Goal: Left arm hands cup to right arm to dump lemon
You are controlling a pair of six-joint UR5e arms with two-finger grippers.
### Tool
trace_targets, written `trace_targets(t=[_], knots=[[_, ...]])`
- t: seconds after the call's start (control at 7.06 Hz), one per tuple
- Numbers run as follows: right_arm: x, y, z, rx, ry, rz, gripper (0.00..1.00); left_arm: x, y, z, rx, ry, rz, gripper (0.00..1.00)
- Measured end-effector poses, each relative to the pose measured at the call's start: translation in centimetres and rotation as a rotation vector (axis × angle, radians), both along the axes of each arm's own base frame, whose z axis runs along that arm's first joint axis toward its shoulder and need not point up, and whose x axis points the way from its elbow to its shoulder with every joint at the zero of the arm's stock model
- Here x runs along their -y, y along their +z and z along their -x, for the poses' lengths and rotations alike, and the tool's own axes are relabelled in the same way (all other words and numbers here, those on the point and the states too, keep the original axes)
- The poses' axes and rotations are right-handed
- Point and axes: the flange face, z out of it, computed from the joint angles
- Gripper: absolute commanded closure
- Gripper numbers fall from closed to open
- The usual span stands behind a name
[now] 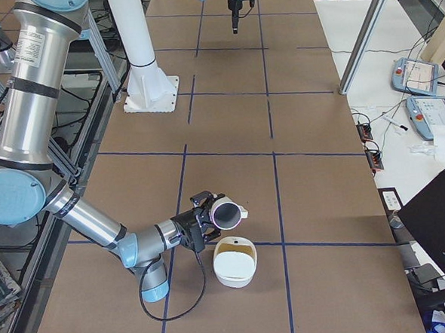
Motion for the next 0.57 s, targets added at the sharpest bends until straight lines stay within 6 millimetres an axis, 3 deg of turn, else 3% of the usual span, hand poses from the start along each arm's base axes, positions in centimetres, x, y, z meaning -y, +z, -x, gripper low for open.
trace_targets(t=[0.28, 0.57], knots=[[1.4, -0.4, 1.1, -0.225, -0.020, -0.070, 0.62, 0.0, 0.0, 0.0, -0.001, 0.000, -0.001, 0.00], [4.6, -3.9, 2.5, -0.321, -0.072, -0.089, 0.64, 0.0, -0.1, 0.0, -0.001, -0.001, 0.000, 0.00]])
